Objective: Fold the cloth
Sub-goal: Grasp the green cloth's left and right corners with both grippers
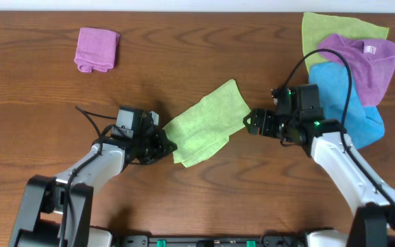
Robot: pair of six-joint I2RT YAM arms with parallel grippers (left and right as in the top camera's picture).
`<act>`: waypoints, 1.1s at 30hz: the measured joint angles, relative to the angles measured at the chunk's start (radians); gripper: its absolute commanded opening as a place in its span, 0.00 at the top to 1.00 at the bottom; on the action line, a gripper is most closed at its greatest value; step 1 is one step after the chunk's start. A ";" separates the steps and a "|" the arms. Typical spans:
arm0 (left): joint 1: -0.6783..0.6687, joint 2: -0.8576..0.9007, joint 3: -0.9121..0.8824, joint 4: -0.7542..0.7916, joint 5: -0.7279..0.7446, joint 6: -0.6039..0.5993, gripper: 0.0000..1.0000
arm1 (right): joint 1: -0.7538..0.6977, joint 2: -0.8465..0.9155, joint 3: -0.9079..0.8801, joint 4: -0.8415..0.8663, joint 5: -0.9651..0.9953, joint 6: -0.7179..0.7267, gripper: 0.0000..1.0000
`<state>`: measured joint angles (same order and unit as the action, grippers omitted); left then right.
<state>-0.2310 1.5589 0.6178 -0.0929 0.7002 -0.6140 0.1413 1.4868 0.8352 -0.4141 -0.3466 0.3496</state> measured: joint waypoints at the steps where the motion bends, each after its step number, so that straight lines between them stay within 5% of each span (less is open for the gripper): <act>1: 0.000 -0.007 0.003 -0.001 0.006 0.000 0.94 | 0.000 0.018 0.000 0.015 0.006 -0.002 0.09; 22: 0.000 -0.029 0.013 -0.004 0.050 0.000 0.94 | 0.006 0.232 0.000 0.215 -0.016 0.064 0.22; 25: 0.000 -0.029 0.013 -0.004 0.052 0.000 0.94 | 0.019 0.253 0.000 0.255 -0.021 0.087 0.38; 29: 0.000 -0.029 0.013 -0.005 0.053 0.000 0.94 | 0.036 0.273 0.000 0.276 -0.023 0.097 0.71; 33: 0.000 -0.029 0.013 -0.004 0.053 0.000 0.94 | 0.043 0.276 0.000 0.288 -0.024 0.108 0.90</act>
<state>-0.2310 1.5295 0.6312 -0.0971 0.7528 -0.6140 0.1848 1.7630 0.8349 -0.1261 -0.3710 0.4576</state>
